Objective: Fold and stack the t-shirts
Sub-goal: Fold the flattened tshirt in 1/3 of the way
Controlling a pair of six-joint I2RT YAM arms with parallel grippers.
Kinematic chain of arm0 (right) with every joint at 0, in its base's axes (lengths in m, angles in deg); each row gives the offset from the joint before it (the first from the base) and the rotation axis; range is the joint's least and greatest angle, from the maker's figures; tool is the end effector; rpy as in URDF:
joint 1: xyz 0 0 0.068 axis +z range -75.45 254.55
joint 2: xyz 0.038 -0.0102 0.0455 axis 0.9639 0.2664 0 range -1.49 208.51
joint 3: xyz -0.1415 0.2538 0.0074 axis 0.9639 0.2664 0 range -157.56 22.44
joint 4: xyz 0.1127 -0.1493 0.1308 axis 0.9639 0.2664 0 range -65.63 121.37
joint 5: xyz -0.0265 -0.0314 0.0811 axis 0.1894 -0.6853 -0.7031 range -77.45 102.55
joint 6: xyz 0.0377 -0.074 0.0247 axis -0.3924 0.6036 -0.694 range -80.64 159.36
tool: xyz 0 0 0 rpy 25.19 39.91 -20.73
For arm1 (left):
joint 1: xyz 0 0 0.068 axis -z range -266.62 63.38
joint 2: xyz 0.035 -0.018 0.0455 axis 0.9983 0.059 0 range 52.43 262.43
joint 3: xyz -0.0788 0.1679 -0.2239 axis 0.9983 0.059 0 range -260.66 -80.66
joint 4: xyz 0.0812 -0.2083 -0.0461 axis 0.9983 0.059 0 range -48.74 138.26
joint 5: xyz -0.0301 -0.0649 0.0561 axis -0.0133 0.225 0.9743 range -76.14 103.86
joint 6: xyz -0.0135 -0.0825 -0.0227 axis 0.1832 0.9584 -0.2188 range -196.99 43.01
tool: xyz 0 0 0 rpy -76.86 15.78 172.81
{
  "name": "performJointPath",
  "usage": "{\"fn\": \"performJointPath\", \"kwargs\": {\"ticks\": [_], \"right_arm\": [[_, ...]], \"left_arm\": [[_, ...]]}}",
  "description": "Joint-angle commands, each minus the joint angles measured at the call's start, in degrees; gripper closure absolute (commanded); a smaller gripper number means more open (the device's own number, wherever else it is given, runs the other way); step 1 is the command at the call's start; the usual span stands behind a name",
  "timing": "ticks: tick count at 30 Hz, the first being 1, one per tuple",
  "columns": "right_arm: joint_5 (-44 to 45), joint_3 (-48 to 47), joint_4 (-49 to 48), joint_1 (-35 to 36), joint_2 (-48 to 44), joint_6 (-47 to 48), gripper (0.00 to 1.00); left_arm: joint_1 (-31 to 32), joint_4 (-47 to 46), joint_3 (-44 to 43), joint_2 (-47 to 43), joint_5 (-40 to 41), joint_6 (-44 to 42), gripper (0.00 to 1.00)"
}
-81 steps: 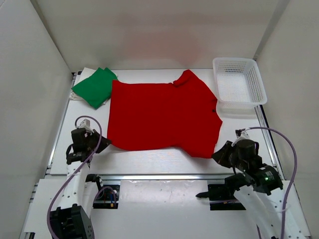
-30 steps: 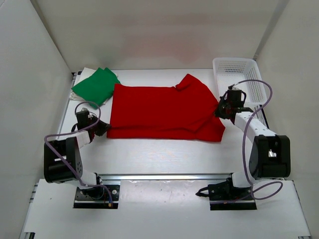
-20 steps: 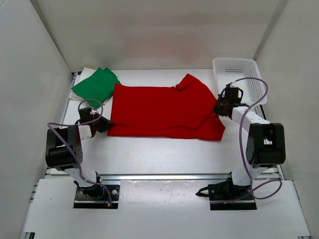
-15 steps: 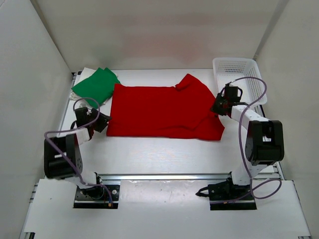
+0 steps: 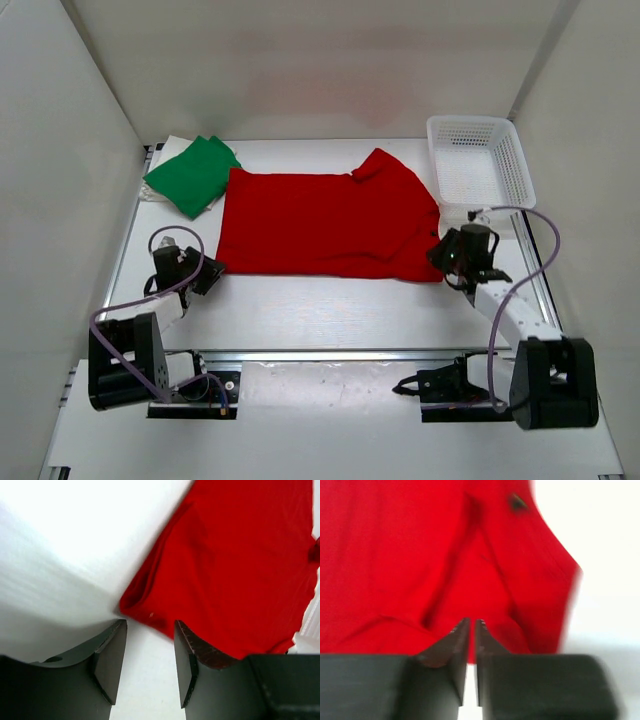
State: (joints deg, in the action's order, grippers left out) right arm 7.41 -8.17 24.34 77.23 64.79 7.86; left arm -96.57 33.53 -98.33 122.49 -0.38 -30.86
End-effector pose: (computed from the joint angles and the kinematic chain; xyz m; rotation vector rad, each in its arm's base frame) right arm 0.2329 0.0178 0.2113 0.5037 2.1656 0.4310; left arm 0.2045 0.0168 0.1457 -1.0166 2.1746 -0.5953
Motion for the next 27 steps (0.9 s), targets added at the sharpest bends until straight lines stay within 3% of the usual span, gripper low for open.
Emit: {"fn": "performJointPath", "kwargs": {"ticks": [1, 3, 6, 10, 13, 15, 17, 19, 27], "right_arm": [[2.60, 6.50, -1.65, -1.97, -7.63, -2.33, 0.89], [1.99, 9.86, -1.72, -4.78, -11.06, -1.98, 0.73], [2.86, 13.29, -2.25, -6.54, -12.32, -1.37, 0.62], [2.69, 12.24, -2.16, -5.93, -8.98, -0.31, 0.58], [0.67, 12.42, -4.45, -6.72, -7.40, 0.31, 0.70], [0.40, 11.54, -4.19, -5.94, -6.52, 0.04, 0.75], [1.89, 10.58, -3.83, -5.66, -5.64, 0.04, 0.92], [1.37, 10.48, -4.44, -6.71, -5.72, 0.31, 0.98], [-3.18, 9.43, -9.10, -12.87, -1.34, -0.48, 1.00]], "left_arm": [[0.11, -3.16, -0.52, 2.96, -0.70, 1.41, 0.46], [0.29, -4.92, -1.05, 4.99, -1.06, 2.12, 0.48], [1.60, -6.51, -1.58, 7.80, 0.26, 3.17, 0.57], [1.25, -7.82, -2.89, 11.49, -0.79, 3.00, 0.78], [1.52, -7.13, -3.68, 11.24, 0.87, 3.18, 0.96], [2.22, -5.82, -4.39, 10.63, 2.36, 2.13, 1.00], [2.57, -4.84, -5.00, 9.83, 3.60, 1.86, 1.00], [1.87, -4.67, -5.09, 9.74, 3.77, 2.03, 1.00], [-0.32, -3.35, -6.41, 10.36, 3.25, 1.16, 1.00]]}}
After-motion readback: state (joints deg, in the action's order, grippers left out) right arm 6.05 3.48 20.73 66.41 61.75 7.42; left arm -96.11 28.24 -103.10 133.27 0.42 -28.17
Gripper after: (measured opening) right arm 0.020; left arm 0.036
